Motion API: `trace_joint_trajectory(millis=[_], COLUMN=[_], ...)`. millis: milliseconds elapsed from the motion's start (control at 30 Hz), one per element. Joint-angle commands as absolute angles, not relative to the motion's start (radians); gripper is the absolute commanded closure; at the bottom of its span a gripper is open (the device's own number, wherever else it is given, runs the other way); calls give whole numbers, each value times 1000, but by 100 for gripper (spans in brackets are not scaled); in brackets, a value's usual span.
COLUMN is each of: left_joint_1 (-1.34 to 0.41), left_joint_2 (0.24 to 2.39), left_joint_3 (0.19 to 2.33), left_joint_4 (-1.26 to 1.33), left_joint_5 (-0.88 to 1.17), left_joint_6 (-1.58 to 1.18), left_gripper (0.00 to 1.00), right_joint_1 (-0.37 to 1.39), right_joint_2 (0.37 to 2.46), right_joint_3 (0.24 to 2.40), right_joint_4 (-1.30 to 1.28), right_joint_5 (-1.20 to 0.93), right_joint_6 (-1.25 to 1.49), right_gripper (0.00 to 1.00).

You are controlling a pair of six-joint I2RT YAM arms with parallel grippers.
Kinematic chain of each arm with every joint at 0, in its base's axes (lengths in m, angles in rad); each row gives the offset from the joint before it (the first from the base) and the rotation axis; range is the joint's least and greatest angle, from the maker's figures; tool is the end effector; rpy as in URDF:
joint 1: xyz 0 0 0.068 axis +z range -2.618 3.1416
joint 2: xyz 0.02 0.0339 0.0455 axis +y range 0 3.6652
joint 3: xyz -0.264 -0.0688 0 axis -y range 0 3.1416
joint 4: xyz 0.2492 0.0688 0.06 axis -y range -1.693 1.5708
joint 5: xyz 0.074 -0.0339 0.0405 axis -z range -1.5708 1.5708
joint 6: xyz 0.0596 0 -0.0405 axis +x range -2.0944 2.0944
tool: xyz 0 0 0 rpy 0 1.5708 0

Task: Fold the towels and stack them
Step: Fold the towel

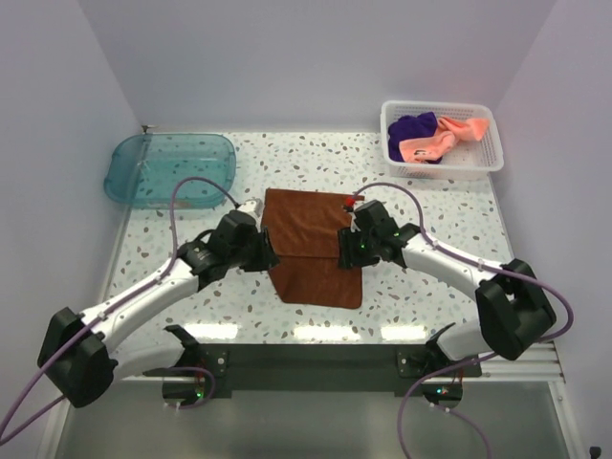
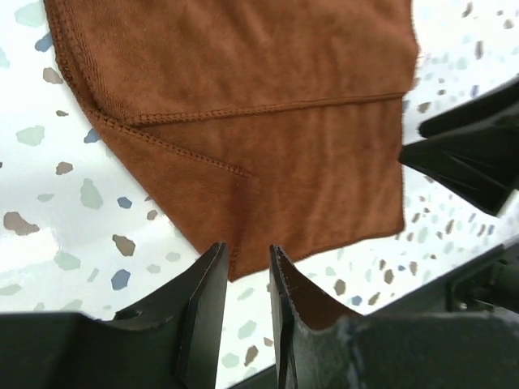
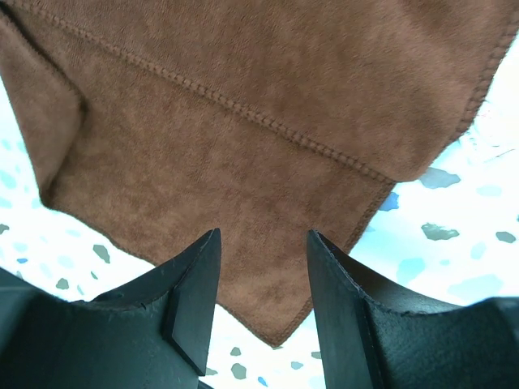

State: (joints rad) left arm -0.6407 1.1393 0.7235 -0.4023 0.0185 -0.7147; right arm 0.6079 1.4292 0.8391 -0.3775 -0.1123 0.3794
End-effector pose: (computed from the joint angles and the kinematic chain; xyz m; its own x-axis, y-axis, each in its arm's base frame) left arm 0.2023 -0.1522 0.2100 -0.8403 -0.1909 -0.5075 0.0756 0.8856 -0.4582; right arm 0.2414 0.1761 0.1763 -0.8574 -0.1483 -0.4928 -0.3253 0.8981 0.2958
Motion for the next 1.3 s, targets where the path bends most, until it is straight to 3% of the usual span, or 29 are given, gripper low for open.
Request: trace_joint_trajectory(millis=[0, 267, 467, 767, 1267], left_joint_1=[-658, -658, -687, -831, -942], left_joint_2=[1042, 948, 1104, 1495, 1720], left_joint_3=[788, 727, 745, 965, 1086], left_joint_4=[-540, -618, -427, -422, -497], left_joint_5=[-41, -167, -74, -185, -388], left_joint_6=[-759, -767, -738, -623, -589], left_gripper=[67, 61, 58, 55, 57], right_joint_1=[607, 607, 607, 606, 603], right_joint_2=[1385, 1370, 1391, 1394, 1359], right_joint_3=[836, 833, 827, 816, 778], right_joint_4=[-368, -394, -371, -390, -388], right_joint_5=[-75, -23, -46, 26, 67], right_joint_6=[364, 350, 363, 394, 416], right_gripper=[50, 51, 51, 51, 50])
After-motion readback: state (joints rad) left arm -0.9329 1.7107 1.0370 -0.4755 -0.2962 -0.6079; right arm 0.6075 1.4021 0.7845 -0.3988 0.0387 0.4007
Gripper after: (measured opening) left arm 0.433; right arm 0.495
